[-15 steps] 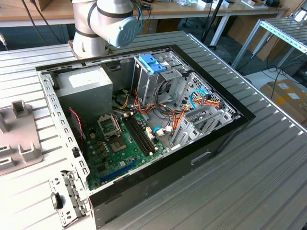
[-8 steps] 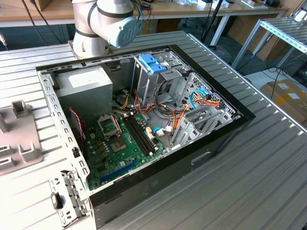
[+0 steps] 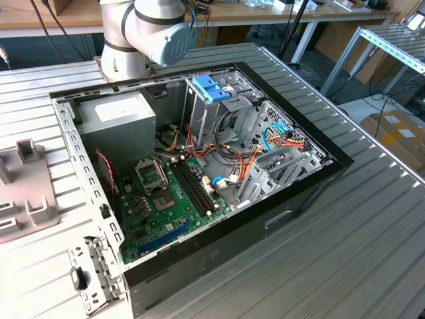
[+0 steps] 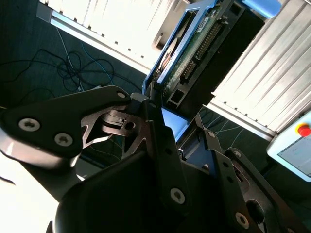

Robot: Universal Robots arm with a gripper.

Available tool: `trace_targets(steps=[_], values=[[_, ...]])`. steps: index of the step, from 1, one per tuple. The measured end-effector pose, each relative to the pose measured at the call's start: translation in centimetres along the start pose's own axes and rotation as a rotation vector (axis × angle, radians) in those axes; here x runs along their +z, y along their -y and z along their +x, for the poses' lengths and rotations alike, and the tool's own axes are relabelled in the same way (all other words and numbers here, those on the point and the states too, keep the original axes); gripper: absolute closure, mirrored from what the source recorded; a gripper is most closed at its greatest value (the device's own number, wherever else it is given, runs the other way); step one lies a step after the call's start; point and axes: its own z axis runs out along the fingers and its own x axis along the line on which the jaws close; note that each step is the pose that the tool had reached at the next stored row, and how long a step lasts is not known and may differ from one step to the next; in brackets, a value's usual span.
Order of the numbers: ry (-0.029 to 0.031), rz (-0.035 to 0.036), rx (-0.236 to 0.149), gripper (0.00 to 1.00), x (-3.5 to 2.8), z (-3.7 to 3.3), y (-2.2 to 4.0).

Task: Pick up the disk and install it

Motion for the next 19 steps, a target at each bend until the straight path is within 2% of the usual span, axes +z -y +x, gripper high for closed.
trace_targets(steps=[19], values=[[-0.0007,0.0,0.0,0.63,0.01,-0.02,0.37]])
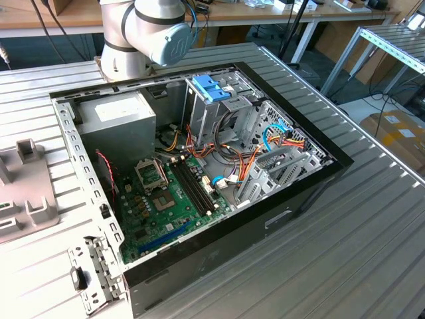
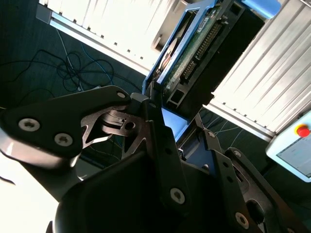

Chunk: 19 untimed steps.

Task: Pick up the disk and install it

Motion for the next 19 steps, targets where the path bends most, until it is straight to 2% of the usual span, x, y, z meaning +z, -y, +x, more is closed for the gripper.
trace_targets(steps=[19], values=[[-0.0001,0.0001,0.0,0.63,0.05,0.06,0.58]])
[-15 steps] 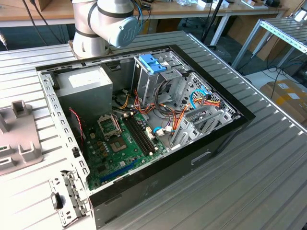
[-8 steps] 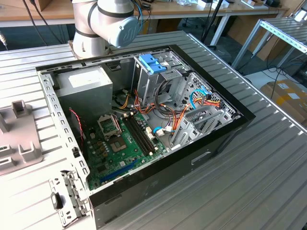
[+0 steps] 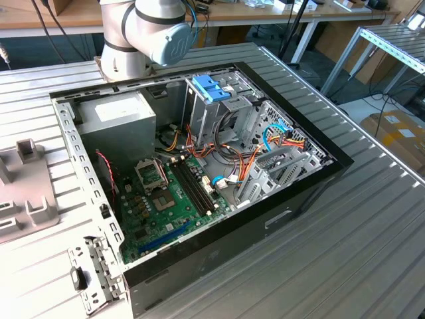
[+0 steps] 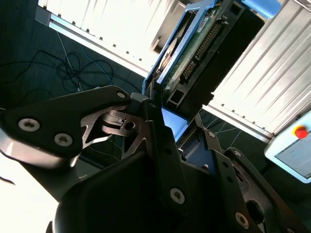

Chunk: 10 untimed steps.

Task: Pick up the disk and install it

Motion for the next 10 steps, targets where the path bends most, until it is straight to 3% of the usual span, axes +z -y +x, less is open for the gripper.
trace_targets(steps=[10], values=[[0.0,-0.0001,0.0,0.63,0.03,0.07,0.25]])
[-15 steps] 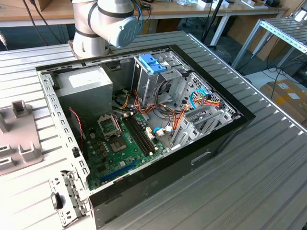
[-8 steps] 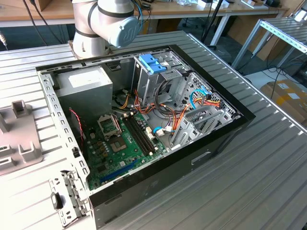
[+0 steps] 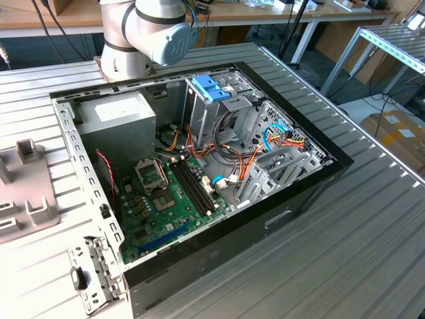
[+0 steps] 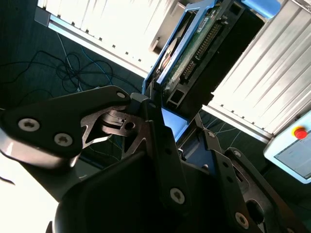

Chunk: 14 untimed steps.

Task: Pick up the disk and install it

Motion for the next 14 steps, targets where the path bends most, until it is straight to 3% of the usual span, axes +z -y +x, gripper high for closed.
trace_targets(steps=[14], values=[[0.0,0.0,0.0,0.63,0.04,0.13,0.61]])
